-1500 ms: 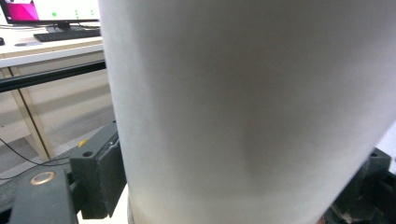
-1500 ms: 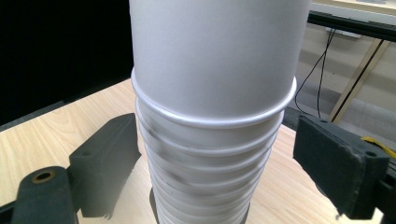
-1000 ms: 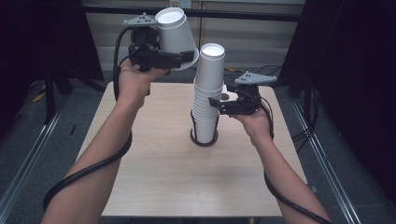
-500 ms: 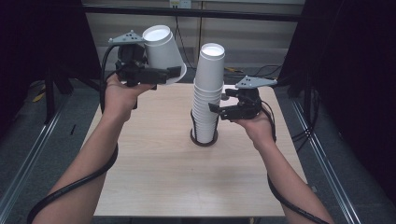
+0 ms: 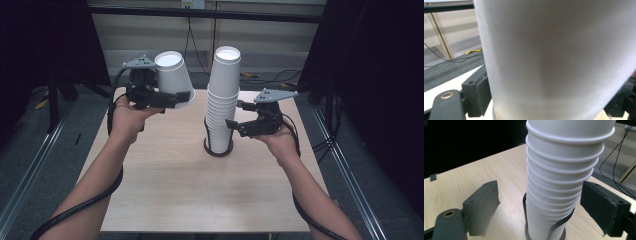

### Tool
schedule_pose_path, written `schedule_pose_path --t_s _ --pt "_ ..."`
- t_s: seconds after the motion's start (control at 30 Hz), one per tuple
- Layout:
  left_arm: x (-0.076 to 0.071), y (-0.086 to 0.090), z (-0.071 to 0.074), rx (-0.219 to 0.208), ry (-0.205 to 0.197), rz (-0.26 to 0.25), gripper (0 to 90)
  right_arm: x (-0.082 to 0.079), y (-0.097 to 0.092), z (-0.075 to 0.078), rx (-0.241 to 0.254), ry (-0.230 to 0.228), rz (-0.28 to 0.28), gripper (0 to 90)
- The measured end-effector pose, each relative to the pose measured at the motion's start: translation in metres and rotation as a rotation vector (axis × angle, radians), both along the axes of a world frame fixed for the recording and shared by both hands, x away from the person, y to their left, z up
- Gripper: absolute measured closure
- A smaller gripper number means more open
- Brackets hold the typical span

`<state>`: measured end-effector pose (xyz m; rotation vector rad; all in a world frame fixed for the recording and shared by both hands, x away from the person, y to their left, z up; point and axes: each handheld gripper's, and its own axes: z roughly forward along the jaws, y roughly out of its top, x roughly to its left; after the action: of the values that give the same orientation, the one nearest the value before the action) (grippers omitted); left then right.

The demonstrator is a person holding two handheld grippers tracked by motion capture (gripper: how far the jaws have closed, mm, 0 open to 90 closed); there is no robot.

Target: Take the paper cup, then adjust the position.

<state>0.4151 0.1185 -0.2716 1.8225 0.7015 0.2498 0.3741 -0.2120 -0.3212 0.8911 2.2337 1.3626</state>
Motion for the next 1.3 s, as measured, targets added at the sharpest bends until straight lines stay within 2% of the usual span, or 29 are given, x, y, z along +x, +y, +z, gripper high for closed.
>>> schedule_pose_path --t_s 0.1,0.33,0.43,0.53,0.63,0.73,0.9,0.93,1.03,1.17,1.3 --pt "-0.001 -0.001 -0.004 0.014 0.004 -0.011 14.6 -0.001 -0.001 -0.003 -0.009 0.005 0.009 14.8" --pt "-0.005 -0.008 -0.016 0.107 0.018 -0.062 14.7 -0.007 -0.005 -0.012 -0.031 0.027 0.037 15.1" --pt "-0.007 -0.008 -0.018 0.119 0.024 -0.079 14.7 -0.008 -0.004 -0.012 -0.028 0.031 0.046 15.1" --pt "-0.008 -0.012 -0.024 0.173 0.033 -0.109 14.8 -0.011 -0.003 -0.013 -0.029 0.03 0.069 15.1" --pt "-0.009 -0.013 -0.027 0.183 0.042 -0.126 14.8 -0.013 -0.002 -0.015 -0.029 0.031 0.086 15.1" --pt "-0.011 -0.018 -0.031 0.213 0.047 -0.153 14.9 -0.015 -0.002 -0.017 -0.037 0.033 0.097 15.1" --pt "-0.013 -0.021 -0.034 0.231 0.047 -0.156 14.9 -0.017 -0.002 -0.019 -0.044 0.038 0.101 15.3" --pt "-0.013 -0.021 -0.036 0.25 0.05 -0.168 14.8 -0.018 -0.003 -0.019 -0.045 0.045 0.105 15.5" --pt "-0.015 -0.022 -0.038 0.266 0.055 -0.172 14.8 -0.018 -0.003 -0.02 -0.049 0.047 0.115 15.6" --pt "-0.017 -0.022 -0.042 0.312 0.056 -0.192 14.8 -0.018 -0.003 -0.022 -0.055 0.054 0.133 15.6" --pt "-0.019 -0.023 -0.044 0.319 0.062 -0.195 14.8 -0.019 -0.002 -0.025 -0.054 0.062 0.14 15.6"
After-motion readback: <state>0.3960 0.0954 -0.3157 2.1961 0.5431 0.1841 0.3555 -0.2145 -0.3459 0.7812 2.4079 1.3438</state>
